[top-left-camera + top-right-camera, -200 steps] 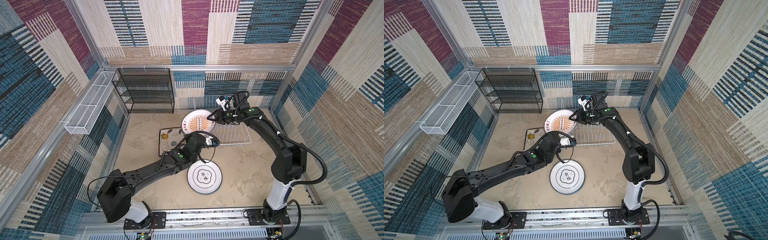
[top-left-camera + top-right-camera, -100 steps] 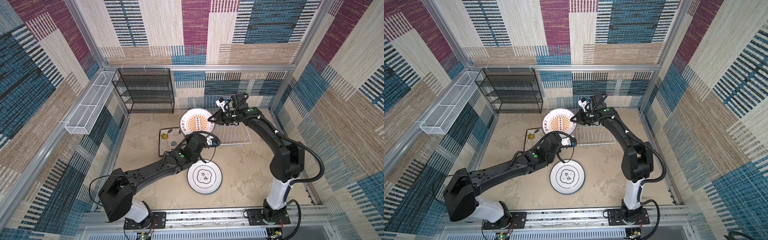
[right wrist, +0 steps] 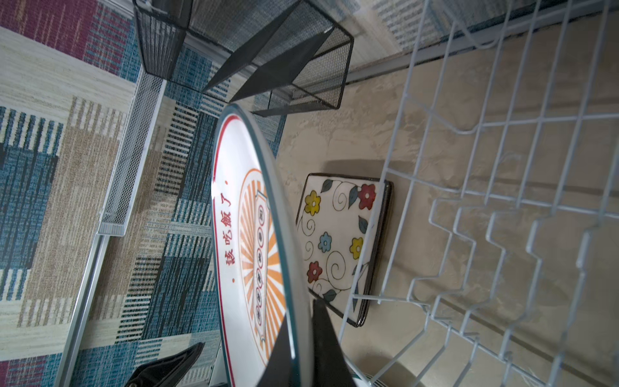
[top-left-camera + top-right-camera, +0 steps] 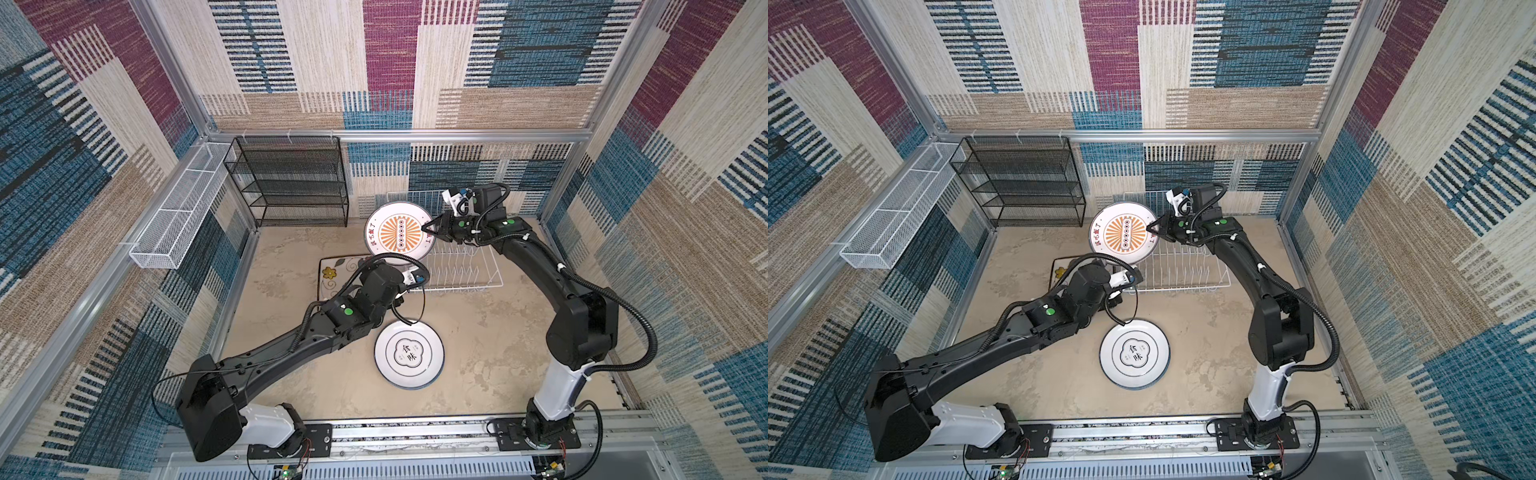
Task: Unload the plates from the dish rack
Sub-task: Pick up a plate from the dish rack.
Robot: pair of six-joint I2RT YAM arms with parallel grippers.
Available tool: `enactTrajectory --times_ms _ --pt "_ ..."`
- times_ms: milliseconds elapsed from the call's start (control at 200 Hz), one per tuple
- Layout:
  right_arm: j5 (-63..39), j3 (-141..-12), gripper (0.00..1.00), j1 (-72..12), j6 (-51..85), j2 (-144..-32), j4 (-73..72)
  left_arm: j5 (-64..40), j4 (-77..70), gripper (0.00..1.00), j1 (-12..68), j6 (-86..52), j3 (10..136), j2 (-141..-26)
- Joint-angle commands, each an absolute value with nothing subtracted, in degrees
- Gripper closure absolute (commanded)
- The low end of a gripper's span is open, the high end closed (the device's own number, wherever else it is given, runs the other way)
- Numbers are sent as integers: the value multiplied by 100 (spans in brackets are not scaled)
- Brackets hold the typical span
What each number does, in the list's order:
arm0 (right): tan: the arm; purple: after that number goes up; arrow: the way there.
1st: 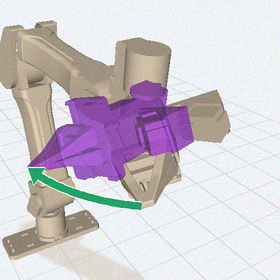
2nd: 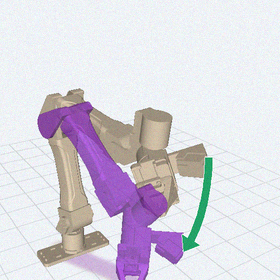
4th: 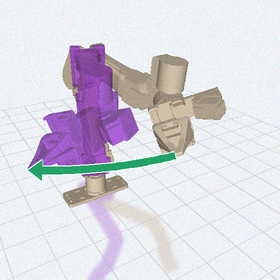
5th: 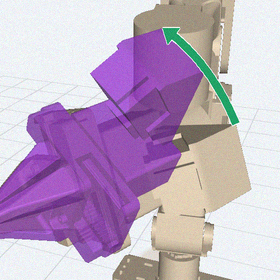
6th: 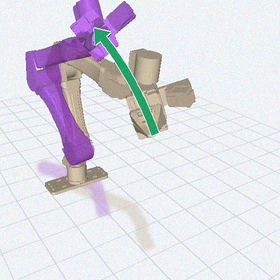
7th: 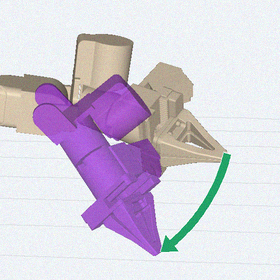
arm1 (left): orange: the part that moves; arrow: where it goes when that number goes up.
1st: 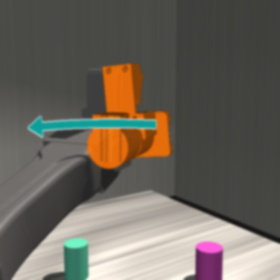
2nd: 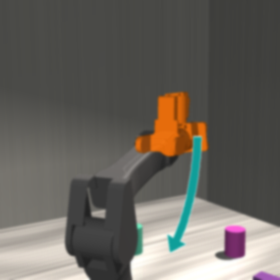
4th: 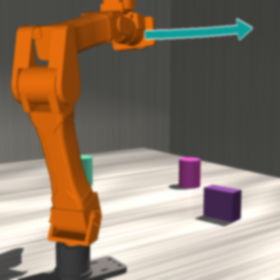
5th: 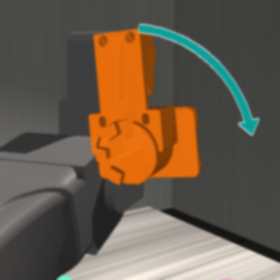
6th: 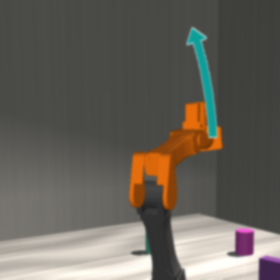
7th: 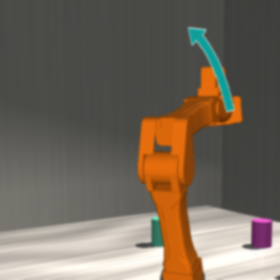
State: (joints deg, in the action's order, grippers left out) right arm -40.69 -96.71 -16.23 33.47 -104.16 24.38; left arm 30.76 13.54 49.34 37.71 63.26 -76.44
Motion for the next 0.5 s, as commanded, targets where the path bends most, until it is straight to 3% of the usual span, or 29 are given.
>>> enactTrajectory --times_ms 0,230,496 --pt "-3858 -9603 100 -1601 3604 -10270 1625 2212 1695 20 4764 2461 6384 -7329" --pt "-3764 -9087 100 -1511 3576 -9943 1175 659 1918 16 3497 652 6745 -6899" --pt "-3777 -8698 100 -1512 3443 -9745 939 -2156 2236 16 1967 -1553 7623 -7623"
